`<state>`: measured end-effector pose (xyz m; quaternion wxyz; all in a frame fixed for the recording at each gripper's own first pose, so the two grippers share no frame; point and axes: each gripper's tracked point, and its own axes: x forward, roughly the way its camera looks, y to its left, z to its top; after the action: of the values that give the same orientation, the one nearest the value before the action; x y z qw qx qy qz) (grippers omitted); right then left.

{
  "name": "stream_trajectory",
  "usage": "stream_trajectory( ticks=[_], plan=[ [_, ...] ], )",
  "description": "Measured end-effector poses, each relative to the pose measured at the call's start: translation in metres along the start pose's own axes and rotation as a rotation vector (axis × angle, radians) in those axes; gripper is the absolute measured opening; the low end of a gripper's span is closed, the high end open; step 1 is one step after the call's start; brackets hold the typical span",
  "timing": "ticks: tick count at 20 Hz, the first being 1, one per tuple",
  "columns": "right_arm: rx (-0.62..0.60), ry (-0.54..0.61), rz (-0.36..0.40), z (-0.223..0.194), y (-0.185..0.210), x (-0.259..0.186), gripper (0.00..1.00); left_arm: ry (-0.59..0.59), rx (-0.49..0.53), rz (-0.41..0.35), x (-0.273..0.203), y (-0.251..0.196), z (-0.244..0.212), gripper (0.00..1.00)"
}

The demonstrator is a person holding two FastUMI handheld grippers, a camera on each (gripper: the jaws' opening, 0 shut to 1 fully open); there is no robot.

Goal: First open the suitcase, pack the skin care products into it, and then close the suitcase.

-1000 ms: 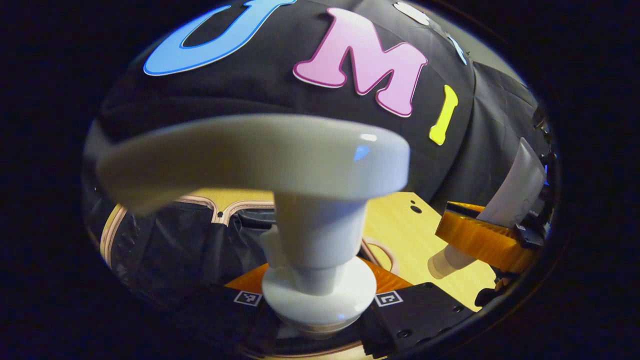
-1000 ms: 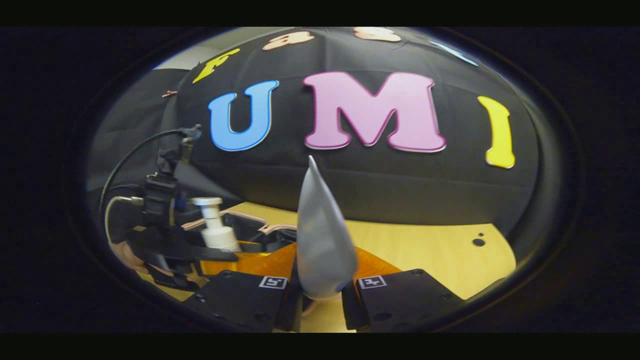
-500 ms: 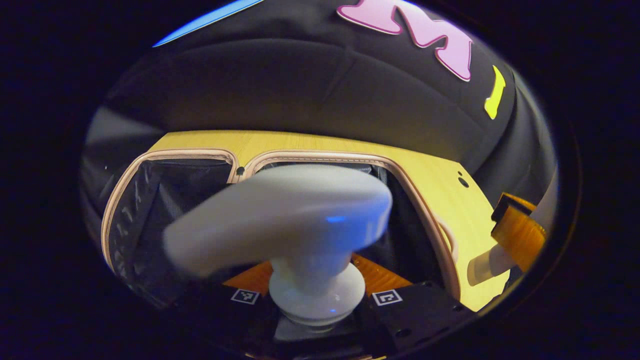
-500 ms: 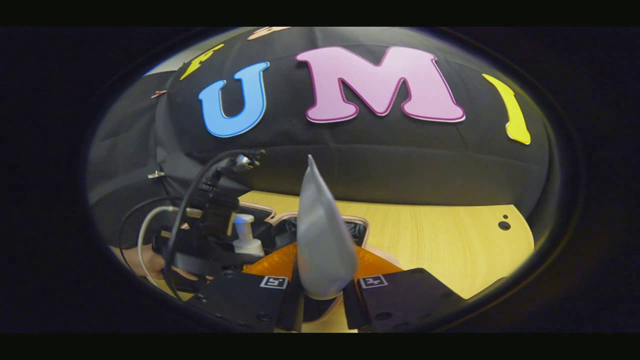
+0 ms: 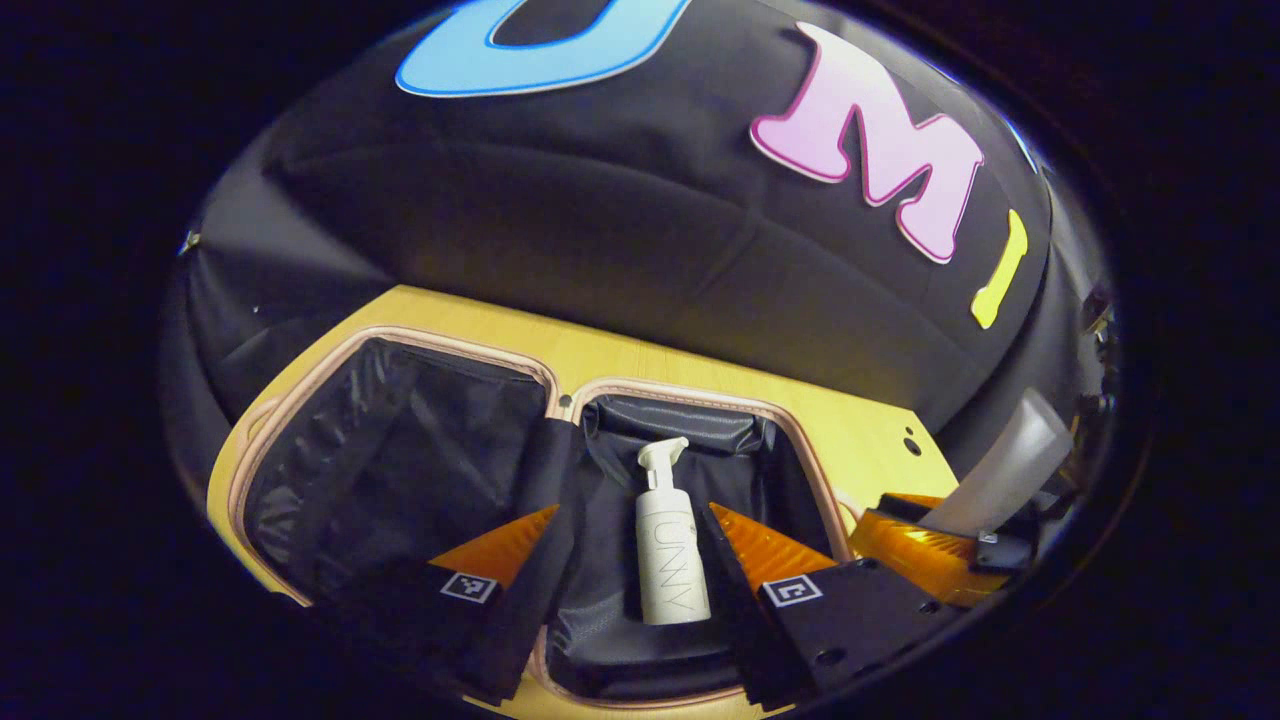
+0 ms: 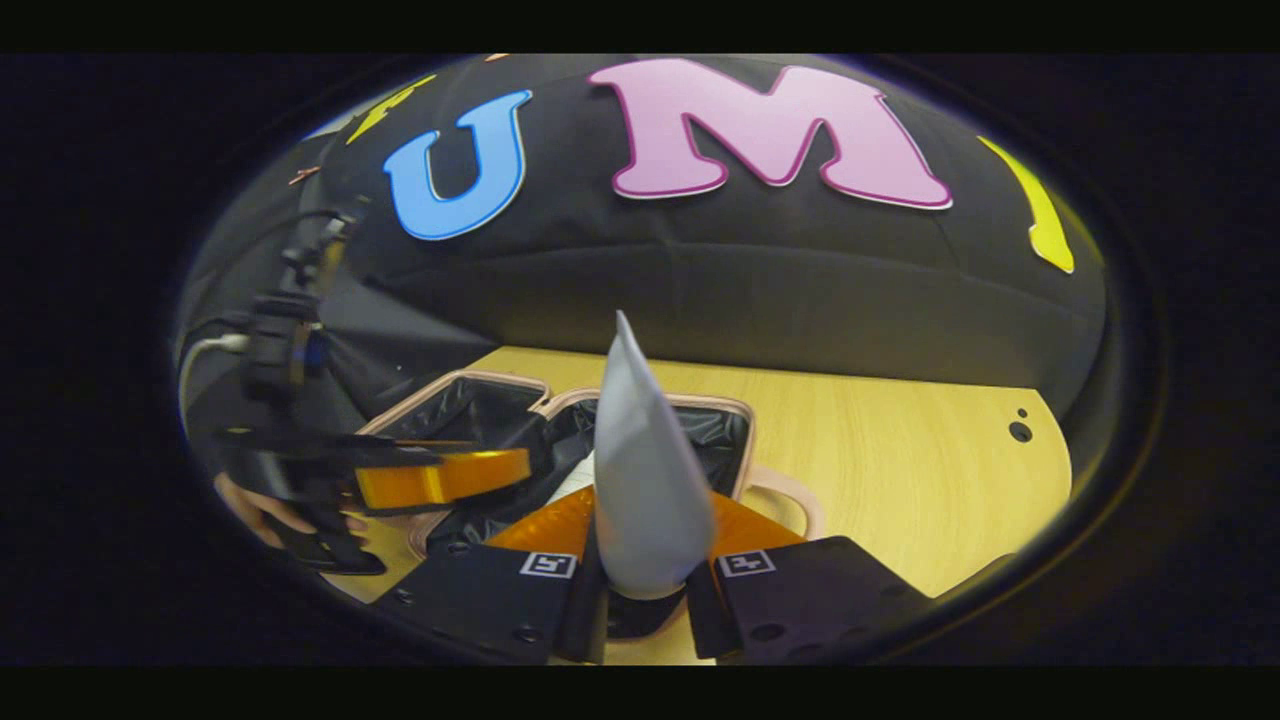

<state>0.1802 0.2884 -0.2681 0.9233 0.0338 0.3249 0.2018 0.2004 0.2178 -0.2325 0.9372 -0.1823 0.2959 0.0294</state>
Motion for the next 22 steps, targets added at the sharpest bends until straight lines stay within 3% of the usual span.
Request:
stream_trajectory(
  ticks=[4, 10, 11, 12, 13, 15, 17, 20, 22],
  plan=[
    [0.034, 0.159, -0.077, -0.032, -0.005, 0.029, 0.36, -0.09, -0.004, 0.018, -0.068, 0.027, 0.016, 0.81],
    [0.196, 0.377, -0.155, -0.087, -0.011, 0.055, 0.37, -0.128, -0.035, 0.064, -0.133, 0.061, 0.022, 0.81],
    [0.203, 0.383, -0.18, -0.088, -0.012, 0.054, 0.38, -0.124, -0.059, 0.066, -0.138, 0.064, 0.021, 0.81],
    [0.219, 0.369, -0.199, -0.083, -0.015, 0.058, 0.48, -0.121, -0.1, 0.06, -0.142, 0.069, 0.019, 0.81],
    [0.234, 0.351, -0.225, -0.077, -0.019, 0.061, 0.43, -0.125, -0.14, 0.058, -0.144, 0.074, 0.018, 0.81],
    [0.248, 0.325, -0.234, -0.065, -0.022, 0.057, 0.45, -0.124, -0.184, 0.076, -0.151, 0.09, 0.016, 0.81],
    [0.204, 0.285, -0.223, -0.048, -0.021, 0.045, 0.74, -0.133, -0.163, 0.127, -0.148, 0.12, 0.017, 0.81],
    [0.114, 0.175, -0.239, -0.022, -0.025, 0.022, 0.84, -0.108, -0.094, 0.202, -0.125, 0.175, 0.019, 0.83],
    [0.102, 0.119, -0.236, -0.007, -0.02, 0.006, 0.99, -0.097, -0.049, 0.257, -0.1, 0.217, 0.03, 0.82]
  ],
)
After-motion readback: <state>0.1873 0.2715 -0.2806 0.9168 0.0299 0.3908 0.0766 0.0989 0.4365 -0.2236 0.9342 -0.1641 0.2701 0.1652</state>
